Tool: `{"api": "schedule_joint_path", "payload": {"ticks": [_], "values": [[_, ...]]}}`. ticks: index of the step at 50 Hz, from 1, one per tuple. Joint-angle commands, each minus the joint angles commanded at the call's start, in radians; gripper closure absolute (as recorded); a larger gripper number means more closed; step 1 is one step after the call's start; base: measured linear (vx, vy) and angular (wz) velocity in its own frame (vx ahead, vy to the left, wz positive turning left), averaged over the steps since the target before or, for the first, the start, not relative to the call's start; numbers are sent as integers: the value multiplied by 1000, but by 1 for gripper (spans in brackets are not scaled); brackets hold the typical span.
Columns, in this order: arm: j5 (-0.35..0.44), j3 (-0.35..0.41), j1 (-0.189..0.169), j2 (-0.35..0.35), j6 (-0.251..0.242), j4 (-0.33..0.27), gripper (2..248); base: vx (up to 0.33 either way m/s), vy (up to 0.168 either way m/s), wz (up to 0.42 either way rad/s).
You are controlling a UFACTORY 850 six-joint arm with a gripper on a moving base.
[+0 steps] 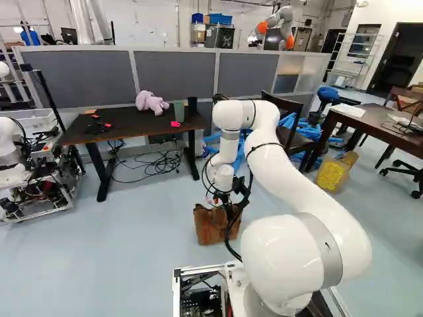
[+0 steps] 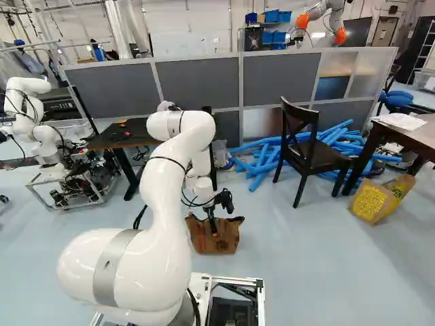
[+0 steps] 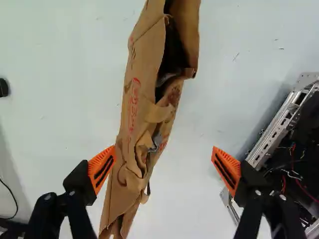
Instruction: Pick up the bag on the ground and place it on the table
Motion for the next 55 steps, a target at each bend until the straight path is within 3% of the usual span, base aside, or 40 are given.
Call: {"api": "schedule_joint_path", "payload": {"ticks": [23,42,43,48,49,53,54,55], "values": [[-15,-152,7,-107,0,14,3,0,0,0],[-15,-229,27,-181,0,14,3,0,0,0],[-15,-232,27,-185,0,14,27,0,0,0],[-15,-242,28,-195,0,14,27,0,0,0],[-15,-243,28,-196,0,14,64,0,0,0],[-15,-245,28,-199,0,14,64,0,0,0],[-15,-246,28,-199,0,14,101,0,0,0],[-15,-246,28,-199,0,14,101,0,0,0]]}}
